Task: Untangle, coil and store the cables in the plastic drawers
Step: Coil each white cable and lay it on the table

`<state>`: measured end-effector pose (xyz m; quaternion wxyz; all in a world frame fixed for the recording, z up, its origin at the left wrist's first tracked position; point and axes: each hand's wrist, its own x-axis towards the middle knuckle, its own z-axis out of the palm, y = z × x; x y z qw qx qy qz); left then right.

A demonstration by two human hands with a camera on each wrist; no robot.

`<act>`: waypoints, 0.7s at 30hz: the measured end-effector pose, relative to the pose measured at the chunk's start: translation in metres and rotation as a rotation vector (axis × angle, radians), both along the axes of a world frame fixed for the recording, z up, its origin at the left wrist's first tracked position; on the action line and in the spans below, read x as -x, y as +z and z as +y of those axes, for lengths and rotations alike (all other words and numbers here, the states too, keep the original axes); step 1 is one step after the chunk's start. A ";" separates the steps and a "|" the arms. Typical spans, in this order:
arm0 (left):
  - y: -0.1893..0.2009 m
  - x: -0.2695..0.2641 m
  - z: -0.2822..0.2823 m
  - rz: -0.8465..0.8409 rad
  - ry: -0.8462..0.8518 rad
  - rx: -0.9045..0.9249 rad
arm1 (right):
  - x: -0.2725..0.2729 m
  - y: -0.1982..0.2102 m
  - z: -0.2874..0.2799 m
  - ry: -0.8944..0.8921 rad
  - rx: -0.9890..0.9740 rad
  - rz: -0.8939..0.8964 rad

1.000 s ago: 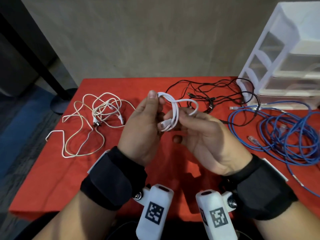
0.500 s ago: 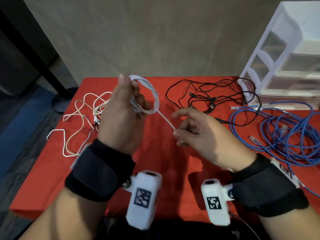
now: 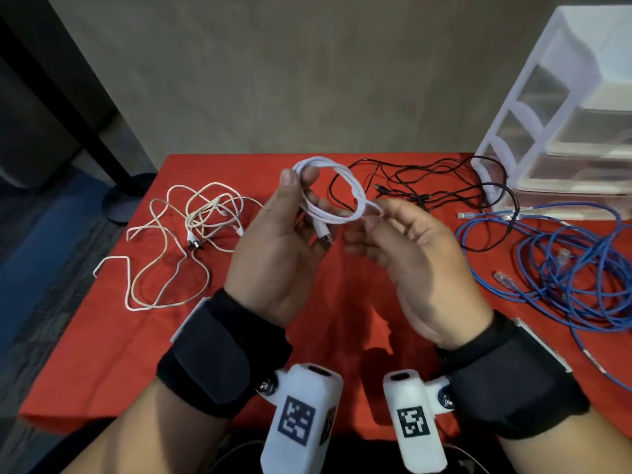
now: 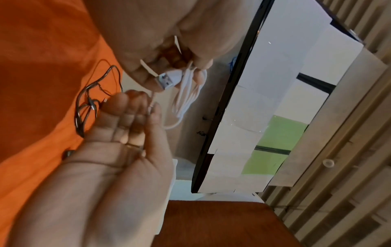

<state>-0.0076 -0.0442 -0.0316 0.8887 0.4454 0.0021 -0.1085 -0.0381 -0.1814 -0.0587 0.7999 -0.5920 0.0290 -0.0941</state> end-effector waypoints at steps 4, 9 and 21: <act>-0.004 0.006 -0.001 -0.001 -0.017 -0.178 | 0.000 0.011 -0.011 0.018 -0.265 0.000; -0.006 0.005 -0.004 0.016 0.042 -0.161 | 0.008 0.013 -0.006 0.150 -0.243 0.011; -0.012 0.006 -0.010 0.000 0.048 -0.033 | 0.009 0.015 0.002 0.273 -0.441 0.372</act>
